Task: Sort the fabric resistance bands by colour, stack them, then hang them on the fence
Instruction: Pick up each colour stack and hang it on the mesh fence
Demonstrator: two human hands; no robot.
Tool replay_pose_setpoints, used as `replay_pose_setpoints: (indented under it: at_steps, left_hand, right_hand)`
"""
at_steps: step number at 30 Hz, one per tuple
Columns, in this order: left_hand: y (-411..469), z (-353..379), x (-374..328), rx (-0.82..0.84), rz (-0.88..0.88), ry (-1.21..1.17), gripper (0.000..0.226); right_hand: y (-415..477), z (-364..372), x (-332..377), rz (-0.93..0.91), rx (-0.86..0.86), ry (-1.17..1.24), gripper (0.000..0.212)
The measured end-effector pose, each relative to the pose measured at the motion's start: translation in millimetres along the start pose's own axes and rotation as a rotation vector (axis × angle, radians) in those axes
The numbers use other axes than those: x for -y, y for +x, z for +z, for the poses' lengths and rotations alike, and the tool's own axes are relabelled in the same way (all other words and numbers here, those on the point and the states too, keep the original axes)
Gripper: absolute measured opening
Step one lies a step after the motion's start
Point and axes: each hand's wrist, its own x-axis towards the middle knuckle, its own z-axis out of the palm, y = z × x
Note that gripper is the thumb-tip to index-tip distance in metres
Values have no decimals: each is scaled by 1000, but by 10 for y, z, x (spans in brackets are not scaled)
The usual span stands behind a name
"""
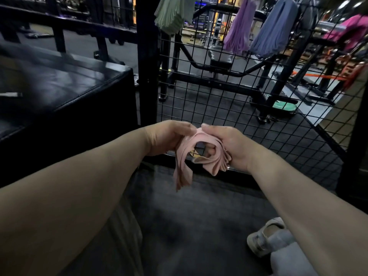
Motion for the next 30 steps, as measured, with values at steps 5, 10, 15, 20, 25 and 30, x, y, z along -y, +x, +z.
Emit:
replay_pose_setpoints:
  at_steps: [5,10,15,20,25,30]
  left_hand:
    - [40,-23,49,65,84,110,72]
    - [44,35,120,-72,52,408,45]
    - [18,-9,14,-187,145,-61,42]
    - [58,59,5,-192,167,-86,51]
    - [72,182,-52,-212,143,-134,37]
    - [97,152,-49,-220,138,-79,33]
  right_hand:
    - [46,6,101,-68,-42,41,45]
    - [10,-71,158,-123,-96,57,37]
    - [-43,-245,52,-157,-146,-123,34]
    - [-50,-196,-128,-99,-138,-288,27]
    - [-58,-95,-293,2,-69,-192,43]
    - [-49,-109,-443,81,-144,-155,45]
